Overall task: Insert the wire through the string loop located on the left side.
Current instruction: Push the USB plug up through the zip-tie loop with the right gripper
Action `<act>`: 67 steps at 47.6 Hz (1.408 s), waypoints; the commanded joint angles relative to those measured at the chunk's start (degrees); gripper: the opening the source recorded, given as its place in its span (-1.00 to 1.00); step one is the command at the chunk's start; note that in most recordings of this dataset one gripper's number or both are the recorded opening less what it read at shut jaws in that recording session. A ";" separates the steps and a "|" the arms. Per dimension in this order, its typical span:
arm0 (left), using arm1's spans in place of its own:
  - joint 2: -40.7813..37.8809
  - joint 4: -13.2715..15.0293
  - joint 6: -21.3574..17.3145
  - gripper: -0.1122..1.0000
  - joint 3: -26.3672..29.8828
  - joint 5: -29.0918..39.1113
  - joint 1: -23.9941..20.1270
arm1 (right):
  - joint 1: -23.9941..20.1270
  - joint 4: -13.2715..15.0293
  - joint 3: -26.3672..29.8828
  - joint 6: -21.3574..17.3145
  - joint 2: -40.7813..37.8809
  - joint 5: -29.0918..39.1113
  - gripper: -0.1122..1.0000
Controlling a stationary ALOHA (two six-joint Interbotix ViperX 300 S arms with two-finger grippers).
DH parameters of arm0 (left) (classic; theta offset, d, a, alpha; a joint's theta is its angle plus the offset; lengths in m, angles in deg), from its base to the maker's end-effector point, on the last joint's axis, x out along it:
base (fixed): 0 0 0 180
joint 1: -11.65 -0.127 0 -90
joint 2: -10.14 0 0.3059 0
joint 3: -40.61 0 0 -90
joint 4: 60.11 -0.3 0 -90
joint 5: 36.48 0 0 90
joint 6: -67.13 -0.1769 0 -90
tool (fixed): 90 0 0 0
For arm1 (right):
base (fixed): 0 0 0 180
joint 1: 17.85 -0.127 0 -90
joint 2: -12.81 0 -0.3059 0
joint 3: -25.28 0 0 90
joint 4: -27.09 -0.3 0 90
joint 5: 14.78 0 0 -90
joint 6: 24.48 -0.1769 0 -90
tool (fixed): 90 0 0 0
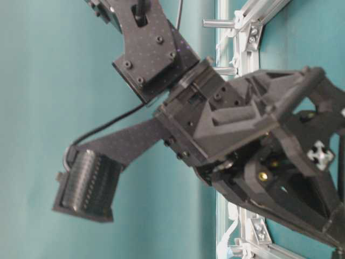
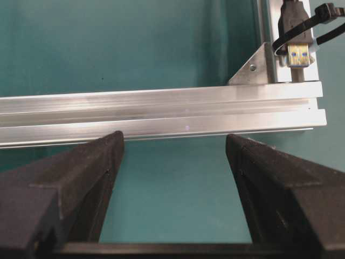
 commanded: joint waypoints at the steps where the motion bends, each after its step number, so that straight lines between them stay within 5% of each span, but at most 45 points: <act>1: 0.18 -0.18 0.26 0.57 0.35 -0.18 0.26 | -0.09 0.18 2.64 0.18 0.88 0.44 -0.61; 26: 0.26 -0.18 0.26 0.57 -0.44 -0.35 0.26 | -0.09 0.18 7.38 0.26 -1.93 0.62 -0.61; 67: 0.62 -0.18 0.09 0.57 -0.44 -0.53 1.05 | -0.09 0.18 7.38 0.35 -2.02 1.32 -0.61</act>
